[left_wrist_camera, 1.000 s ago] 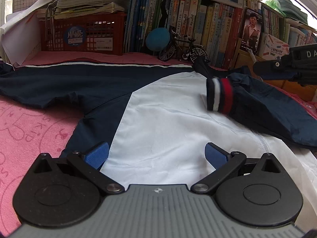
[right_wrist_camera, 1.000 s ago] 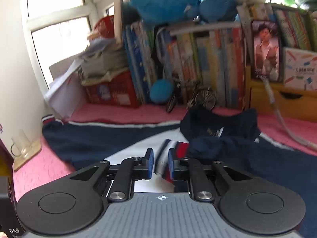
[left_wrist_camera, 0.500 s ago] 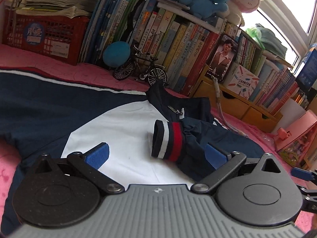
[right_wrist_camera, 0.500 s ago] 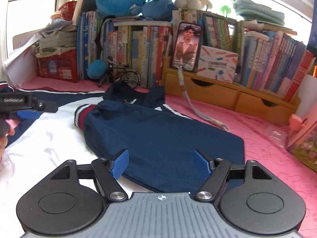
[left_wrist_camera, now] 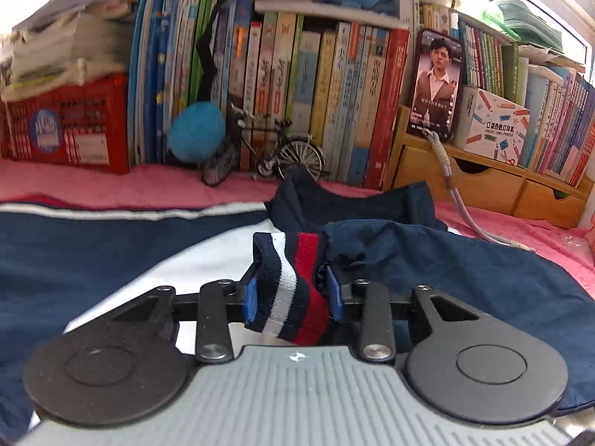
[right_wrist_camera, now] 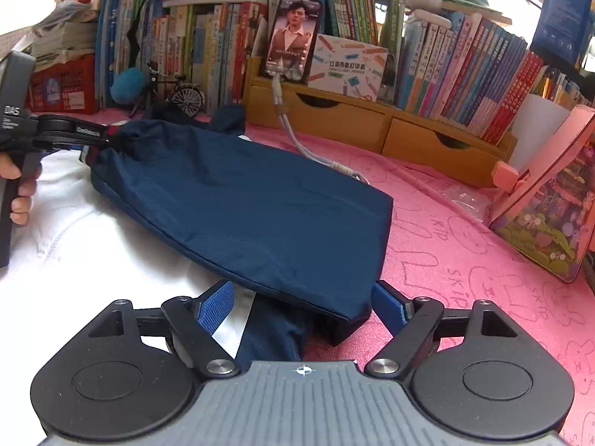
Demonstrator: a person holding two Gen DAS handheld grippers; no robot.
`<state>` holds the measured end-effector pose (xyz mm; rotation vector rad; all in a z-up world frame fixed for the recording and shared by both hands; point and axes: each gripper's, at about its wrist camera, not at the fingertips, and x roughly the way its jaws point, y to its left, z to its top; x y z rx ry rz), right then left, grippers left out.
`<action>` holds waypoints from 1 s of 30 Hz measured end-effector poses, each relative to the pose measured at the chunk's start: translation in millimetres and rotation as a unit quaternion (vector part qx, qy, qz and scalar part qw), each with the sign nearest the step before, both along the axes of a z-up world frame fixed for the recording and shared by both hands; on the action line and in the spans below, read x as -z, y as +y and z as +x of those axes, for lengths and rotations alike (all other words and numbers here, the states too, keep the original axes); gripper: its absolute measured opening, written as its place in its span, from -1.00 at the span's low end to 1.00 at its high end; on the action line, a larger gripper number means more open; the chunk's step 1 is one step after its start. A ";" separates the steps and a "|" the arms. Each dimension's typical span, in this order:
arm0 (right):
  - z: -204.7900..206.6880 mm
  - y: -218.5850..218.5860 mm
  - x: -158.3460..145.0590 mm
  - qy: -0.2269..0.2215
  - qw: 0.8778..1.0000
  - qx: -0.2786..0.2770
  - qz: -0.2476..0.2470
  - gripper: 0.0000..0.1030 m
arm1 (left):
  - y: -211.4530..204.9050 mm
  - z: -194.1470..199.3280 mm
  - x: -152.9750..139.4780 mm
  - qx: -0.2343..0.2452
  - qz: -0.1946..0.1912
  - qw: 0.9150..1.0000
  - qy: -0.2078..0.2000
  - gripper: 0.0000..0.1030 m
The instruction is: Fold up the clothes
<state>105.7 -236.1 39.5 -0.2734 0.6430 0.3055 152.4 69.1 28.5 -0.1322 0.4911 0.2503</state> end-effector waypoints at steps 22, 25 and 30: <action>11.8 63.4 10.6 -0.079 0.988 -0.040 -0.130 0.68 | 105.9 -23.6 19.8 -0.066 0.043 0.994 0.073 0.52; 29.0 39.4 17.7 -0.091 0.984 0.015 -0.151 0.68 | 110.7 -24.5 23.1 -0.051 0.030 0.995 0.082 0.65; 45.7 5.5 23.4 -0.054 0.992 0.051 -0.101 0.91 | 114.4 -21.4 27.8 -0.022 0.003 0.995 0.098 0.94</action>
